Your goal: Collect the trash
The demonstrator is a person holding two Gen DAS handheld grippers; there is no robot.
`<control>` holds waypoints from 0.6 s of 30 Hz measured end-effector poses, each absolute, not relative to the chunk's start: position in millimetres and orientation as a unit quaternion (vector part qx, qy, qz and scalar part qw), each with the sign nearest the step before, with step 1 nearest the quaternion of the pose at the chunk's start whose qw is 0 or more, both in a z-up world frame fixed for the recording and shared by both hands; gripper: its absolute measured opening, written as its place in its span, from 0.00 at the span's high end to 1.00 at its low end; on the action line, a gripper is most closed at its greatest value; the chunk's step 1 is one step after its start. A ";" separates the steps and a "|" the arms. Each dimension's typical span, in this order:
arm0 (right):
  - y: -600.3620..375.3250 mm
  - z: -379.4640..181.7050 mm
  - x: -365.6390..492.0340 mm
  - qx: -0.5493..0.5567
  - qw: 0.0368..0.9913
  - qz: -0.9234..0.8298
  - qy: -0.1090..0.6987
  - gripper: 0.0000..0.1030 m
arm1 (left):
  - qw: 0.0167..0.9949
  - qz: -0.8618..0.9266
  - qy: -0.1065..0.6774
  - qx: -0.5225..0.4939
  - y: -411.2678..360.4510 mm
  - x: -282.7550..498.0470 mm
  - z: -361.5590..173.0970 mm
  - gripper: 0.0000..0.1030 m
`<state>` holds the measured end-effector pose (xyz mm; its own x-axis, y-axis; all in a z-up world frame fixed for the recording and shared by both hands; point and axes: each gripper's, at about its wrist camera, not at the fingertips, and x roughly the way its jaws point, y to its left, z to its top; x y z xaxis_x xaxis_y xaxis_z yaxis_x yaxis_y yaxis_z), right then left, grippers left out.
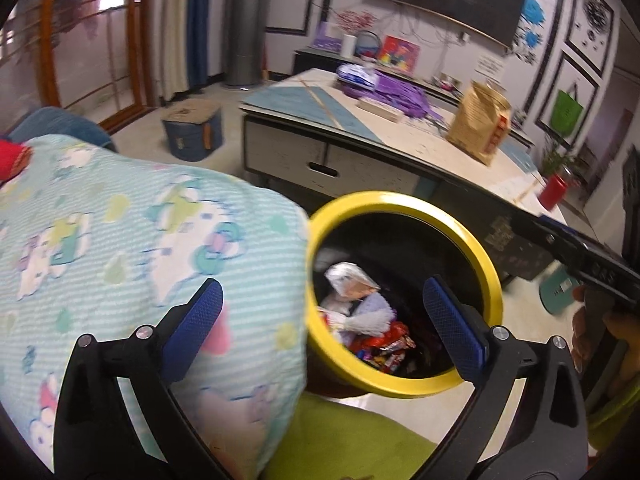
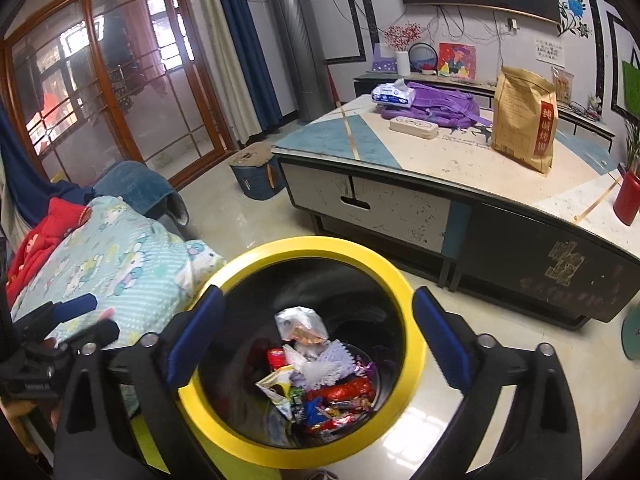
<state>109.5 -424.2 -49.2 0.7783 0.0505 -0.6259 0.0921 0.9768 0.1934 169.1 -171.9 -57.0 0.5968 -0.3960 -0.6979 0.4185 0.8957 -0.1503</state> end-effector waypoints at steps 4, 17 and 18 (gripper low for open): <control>-397.4 -42.7 107.7 0.083 0.942 0.003 0.325 0.06 | 0.907 -0.192 0.374 0.001 -142.9 165.4 -46.1 0.10; -295.7 -19.8 77.5 0.022 0.960 0.091 0.264 0.06 | 0.947 -0.095 0.305 -0.033 -53.7 121.5 -14.5 0.10; -288.3 -17.6 72.5 0.014 0.963 0.095 0.253 0.06 | 0.950 -0.090 0.296 -0.034 -49.7 116.4 -12.1 0.10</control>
<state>72.5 -288.3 -17.6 0.8540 0.1908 -0.4840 -0.1761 0.9814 0.0761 116.4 -49.7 -12.1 0.8083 -0.1920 -0.5566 0.1514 0.9813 -0.1186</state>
